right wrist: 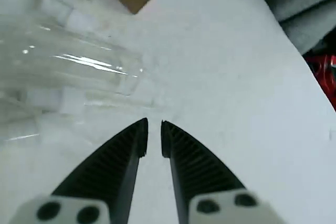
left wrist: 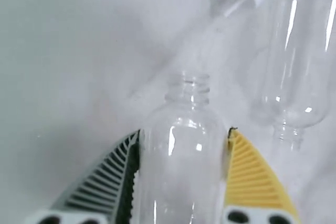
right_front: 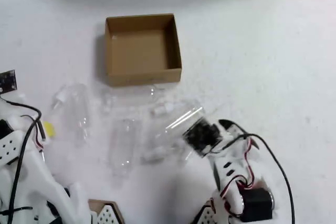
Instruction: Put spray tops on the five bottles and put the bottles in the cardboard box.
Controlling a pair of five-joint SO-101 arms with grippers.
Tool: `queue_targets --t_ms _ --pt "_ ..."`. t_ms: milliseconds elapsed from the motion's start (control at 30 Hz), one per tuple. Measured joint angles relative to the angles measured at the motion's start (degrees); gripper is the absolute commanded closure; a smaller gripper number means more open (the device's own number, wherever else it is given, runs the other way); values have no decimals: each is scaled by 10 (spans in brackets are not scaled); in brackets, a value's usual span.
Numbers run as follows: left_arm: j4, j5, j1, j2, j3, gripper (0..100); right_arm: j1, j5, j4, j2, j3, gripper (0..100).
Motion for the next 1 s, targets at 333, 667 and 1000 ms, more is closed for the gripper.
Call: queue_targets --t_ms 333,667,1000 --pt "-26 0 -6 0 3 936 -203 84 5 181 -69 981" --pt "-38 2 -25 2 9 936 -380 36 11 295 -95 981" --pt "-40 21 -25 2 9 936 -382 26 11 307 -72 896"
